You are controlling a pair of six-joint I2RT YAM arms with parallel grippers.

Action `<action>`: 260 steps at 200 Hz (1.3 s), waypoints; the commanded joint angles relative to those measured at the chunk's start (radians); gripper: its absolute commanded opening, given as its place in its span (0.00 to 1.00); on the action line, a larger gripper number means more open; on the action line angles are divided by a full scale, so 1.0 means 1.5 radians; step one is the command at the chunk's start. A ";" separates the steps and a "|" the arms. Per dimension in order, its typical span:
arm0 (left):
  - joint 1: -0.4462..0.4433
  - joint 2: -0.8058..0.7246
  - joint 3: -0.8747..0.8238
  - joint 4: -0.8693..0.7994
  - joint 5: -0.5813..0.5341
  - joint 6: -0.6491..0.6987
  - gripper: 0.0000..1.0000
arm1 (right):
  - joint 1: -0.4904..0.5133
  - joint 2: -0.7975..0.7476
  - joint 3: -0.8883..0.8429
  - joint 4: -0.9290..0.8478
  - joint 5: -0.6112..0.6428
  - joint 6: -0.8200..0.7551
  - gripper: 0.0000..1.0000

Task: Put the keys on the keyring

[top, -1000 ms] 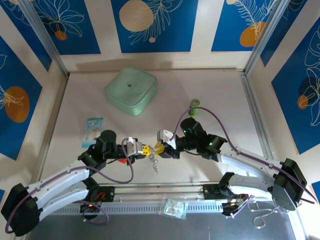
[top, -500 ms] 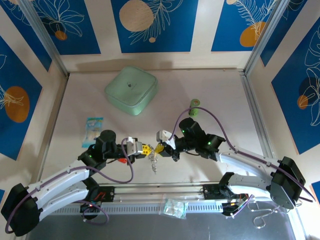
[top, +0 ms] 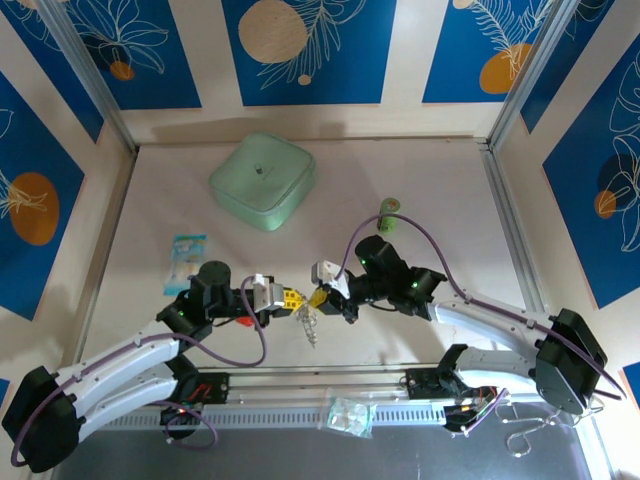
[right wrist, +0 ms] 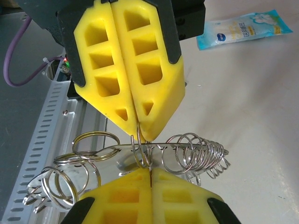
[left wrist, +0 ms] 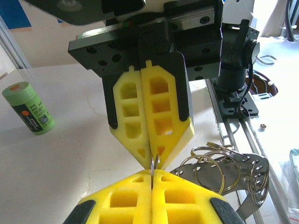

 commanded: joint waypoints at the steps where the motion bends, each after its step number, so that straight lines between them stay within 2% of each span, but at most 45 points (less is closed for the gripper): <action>1: -0.006 -0.004 0.000 0.054 0.033 -0.003 0.00 | 0.002 -0.014 -0.001 0.027 0.000 0.007 0.10; 16: -0.006 -0.004 -0.002 0.055 0.034 -0.005 0.00 | 0.000 -0.032 -0.018 0.052 0.001 0.008 0.19; 33: -0.006 -0.004 -0.005 0.058 0.035 -0.007 0.00 | 0.000 -0.048 -0.032 0.071 -0.005 0.007 0.24; 89: -0.006 -0.003 -0.005 0.067 0.033 -0.011 0.00 | 0.005 -0.031 -0.030 0.099 -0.026 0.017 0.24; 113: -0.006 -0.002 -0.008 0.075 0.031 -0.015 0.00 | 0.007 -0.023 -0.028 0.103 -0.027 0.018 0.20; 154: -0.006 -0.005 -0.008 0.078 0.018 -0.022 0.00 | 0.007 -0.011 -0.020 0.097 -0.026 0.013 0.01; 164: -0.006 -0.004 -0.009 0.074 0.005 -0.023 0.00 | 0.006 -0.013 -0.012 0.078 -0.020 0.003 0.00; 172: -0.005 -0.003 -0.007 0.067 -0.007 -0.026 0.15 | 0.005 -0.015 -0.006 0.062 -0.012 -0.005 0.00; 177: -0.006 -0.003 -0.006 0.062 -0.012 -0.027 0.20 | 0.006 -0.016 -0.002 0.053 -0.007 -0.011 0.00; 204: -0.006 -0.004 0.026 -0.037 -0.019 -0.003 0.26 | 0.004 -0.020 0.027 -0.017 0.020 -0.053 0.00; 235: -0.006 -0.012 0.058 -0.121 -0.088 -0.019 0.35 | 0.003 -0.008 0.063 -0.087 0.048 -0.101 0.00; 260: -0.007 -0.017 0.072 -0.155 -0.105 -0.011 0.37 | 0.003 0.006 0.090 -0.128 0.068 -0.128 0.00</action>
